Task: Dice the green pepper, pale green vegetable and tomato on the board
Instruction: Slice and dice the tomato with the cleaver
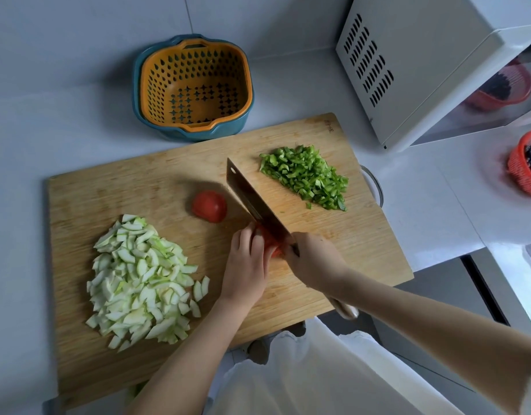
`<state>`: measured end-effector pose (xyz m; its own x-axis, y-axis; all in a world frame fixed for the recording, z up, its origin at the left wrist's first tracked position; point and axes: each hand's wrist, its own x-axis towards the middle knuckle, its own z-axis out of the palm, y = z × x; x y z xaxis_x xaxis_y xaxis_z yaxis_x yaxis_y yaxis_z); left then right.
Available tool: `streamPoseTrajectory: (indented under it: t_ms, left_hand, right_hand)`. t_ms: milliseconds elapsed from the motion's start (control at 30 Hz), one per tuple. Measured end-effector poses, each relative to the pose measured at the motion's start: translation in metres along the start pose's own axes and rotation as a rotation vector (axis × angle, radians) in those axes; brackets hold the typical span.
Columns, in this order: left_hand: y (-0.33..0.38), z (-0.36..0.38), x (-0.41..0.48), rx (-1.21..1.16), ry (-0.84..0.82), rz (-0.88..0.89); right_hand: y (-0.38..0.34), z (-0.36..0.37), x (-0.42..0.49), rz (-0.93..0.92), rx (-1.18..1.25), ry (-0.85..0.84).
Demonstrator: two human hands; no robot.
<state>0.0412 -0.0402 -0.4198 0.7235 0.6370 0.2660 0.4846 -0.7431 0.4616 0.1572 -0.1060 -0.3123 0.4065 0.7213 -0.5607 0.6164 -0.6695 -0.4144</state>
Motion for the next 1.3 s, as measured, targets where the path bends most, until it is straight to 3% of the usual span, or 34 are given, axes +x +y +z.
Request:
streamPoseTrajectory:
  t_ms: [267, 733, 1033, 1300]
  left_hand:
    - [-0.001, 0.002, -0.001, -0.032, 0.018, -0.013]
    - [-0.003, 0.003, -0.001, -0.048, 0.049, 0.036]
    - [0.000, -0.001, -0.001, -0.047, -0.013, -0.023]
    - [-0.003, 0.000, -0.003, -0.174, 0.076, -0.091]
  right_hand:
    - [0.004, -0.013, -0.024, -0.030, 0.032, 0.076]
    - [0.016, -0.031, -0.068, 0.079, -0.136, -0.126]
    - [-0.008, 0.012, 0.008, 0.011, 0.023, 0.060]
    - [-0.004, -0.013, -0.034, -0.038, 0.029, 0.095]
